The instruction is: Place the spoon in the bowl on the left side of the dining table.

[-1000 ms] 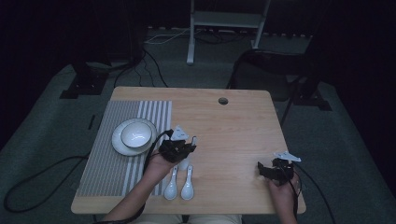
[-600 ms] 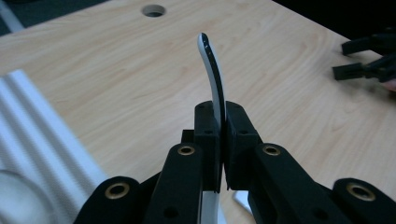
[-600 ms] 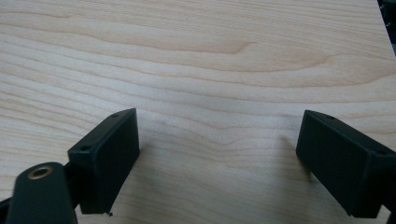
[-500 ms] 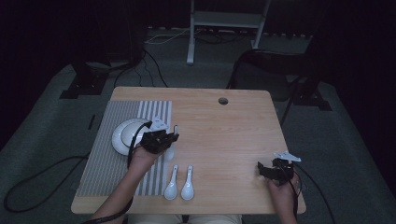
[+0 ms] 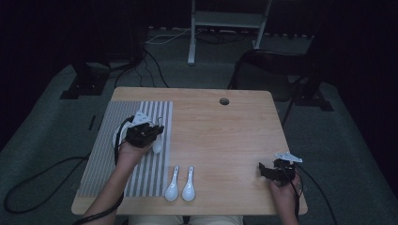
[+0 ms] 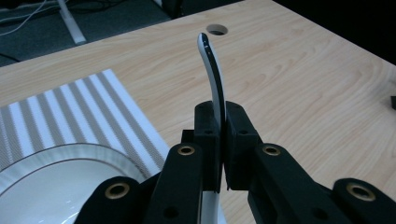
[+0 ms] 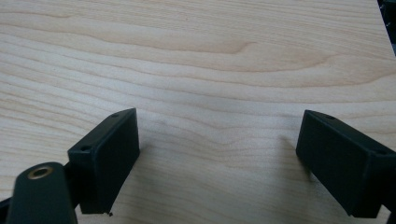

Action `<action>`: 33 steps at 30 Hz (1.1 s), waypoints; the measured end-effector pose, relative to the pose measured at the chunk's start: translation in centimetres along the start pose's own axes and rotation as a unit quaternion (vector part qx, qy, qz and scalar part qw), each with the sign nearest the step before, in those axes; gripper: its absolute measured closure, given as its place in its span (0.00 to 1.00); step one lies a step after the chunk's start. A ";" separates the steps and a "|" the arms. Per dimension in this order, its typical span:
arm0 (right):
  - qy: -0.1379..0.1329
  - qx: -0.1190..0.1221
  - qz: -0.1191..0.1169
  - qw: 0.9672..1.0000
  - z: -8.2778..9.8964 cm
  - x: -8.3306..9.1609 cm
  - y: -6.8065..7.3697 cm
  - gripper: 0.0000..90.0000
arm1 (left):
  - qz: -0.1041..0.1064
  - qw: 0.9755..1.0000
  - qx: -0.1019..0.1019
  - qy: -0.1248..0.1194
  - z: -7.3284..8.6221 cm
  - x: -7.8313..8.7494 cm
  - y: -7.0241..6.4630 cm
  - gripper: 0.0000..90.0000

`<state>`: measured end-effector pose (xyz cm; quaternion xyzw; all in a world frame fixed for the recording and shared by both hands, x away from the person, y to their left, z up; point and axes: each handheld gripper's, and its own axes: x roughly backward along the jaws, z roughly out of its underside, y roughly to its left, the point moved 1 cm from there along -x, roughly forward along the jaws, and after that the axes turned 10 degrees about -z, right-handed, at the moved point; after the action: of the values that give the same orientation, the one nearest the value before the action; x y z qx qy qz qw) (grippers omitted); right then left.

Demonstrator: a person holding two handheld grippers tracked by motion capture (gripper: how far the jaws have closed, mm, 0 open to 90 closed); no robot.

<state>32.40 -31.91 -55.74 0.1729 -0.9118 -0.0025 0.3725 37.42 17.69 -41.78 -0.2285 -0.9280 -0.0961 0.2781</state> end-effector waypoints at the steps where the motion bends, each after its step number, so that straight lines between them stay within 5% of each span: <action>1: 0.000 0.000 0.000 1.000 0.0 0.0 0.0 0.14 | -0.004 1.000 0.000 0.001 0.0 0.1 0.3 0.95; 9: 0.000 0.000 0.000 1.000 0.0 0.0 0.0 0.14 | -0.017 1.000 0.003 0.002 -0.5 0.2 2.5 0.95; 14: 0.000 0.000 0.000 1.000 0.0 0.0 0.0 0.14 | -0.054 0.998 0.012 0.017 -0.7 0.0 4.5 0.95; 18: 0.000 -0.001 0.000 1.000 0.0 0.0 0.0 0.14 | -0.063 0.998 0.022 0.019 -0.4 -0.3 5.8 0.95; 23: 0.000 0.000 0.000 1.000 0.0 0.0 0.0 0.14 | -0.060 0.997 0.037 0.018 0.4 -1.0 7.2 0.95; 33: 0.000 0.000 0.000 1.000 0.0 0.0 0.0 0.14 | -0.063 0.995 0.057 0.054 2.3 -3.3 8.3 0.95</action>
<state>32.40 -31.90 -55.74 0.1729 -0.9116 -0.0027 0.3728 42.77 24.49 -45.16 -0.1480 -0.9283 -0.0727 0.3333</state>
